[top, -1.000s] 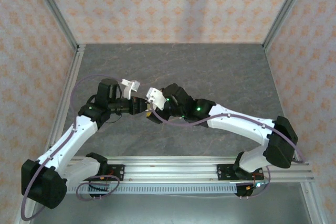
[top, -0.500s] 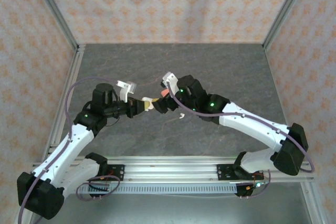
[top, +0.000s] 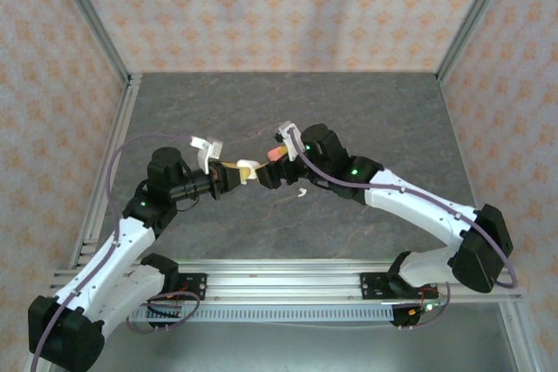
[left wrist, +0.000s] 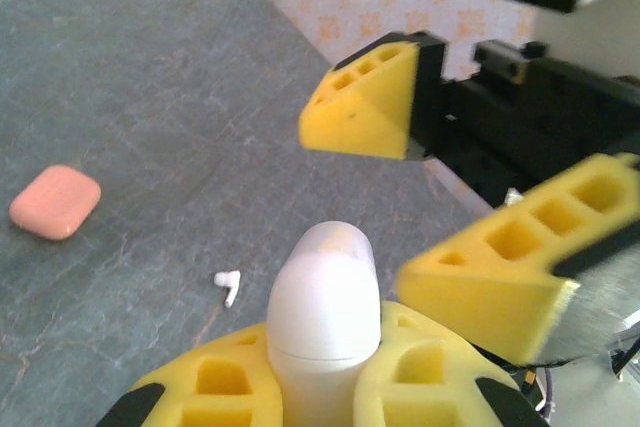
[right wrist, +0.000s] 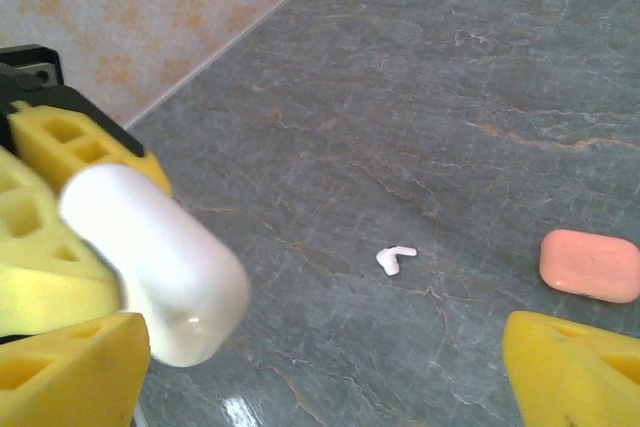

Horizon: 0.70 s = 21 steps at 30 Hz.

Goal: Insert wireless bluetooth earbuds into charging case

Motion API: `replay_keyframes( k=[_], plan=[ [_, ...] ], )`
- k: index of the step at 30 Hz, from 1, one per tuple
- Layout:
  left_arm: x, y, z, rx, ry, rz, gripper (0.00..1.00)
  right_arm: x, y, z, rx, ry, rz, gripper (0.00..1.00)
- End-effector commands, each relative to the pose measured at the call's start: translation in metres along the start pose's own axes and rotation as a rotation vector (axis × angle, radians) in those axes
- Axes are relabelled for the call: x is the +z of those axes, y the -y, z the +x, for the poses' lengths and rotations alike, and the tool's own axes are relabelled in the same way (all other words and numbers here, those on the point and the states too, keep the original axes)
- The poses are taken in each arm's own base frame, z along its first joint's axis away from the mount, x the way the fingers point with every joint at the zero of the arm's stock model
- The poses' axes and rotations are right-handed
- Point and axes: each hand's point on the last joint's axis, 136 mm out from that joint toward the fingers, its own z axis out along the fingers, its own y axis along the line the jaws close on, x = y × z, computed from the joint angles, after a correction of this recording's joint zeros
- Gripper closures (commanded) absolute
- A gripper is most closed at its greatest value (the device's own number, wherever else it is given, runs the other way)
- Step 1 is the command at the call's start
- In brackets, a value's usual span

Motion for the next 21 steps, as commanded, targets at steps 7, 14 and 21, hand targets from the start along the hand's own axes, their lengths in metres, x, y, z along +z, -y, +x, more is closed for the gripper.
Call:
replay_keyframes(
  k=[7,14,21],
  plan=[
    [-0.010,0.034,-0.024,0.107,0.095,0.125,1.00,-0.004,-0.003,-0.014,0.102,0.081,-0.117,0.11],
    [-0.009,0.044,-0.023,0.144,0.102,0.161,1.00,-0.005,0.007,-0.028,0.157,0.095,-0.121,0.12],
    [-0.010,0.044,-0.023,0.173,0.119,0.154,1.00,-0.008,0.020,-0.037,0.236,0.123,-0.124,0.14]
  ],
)
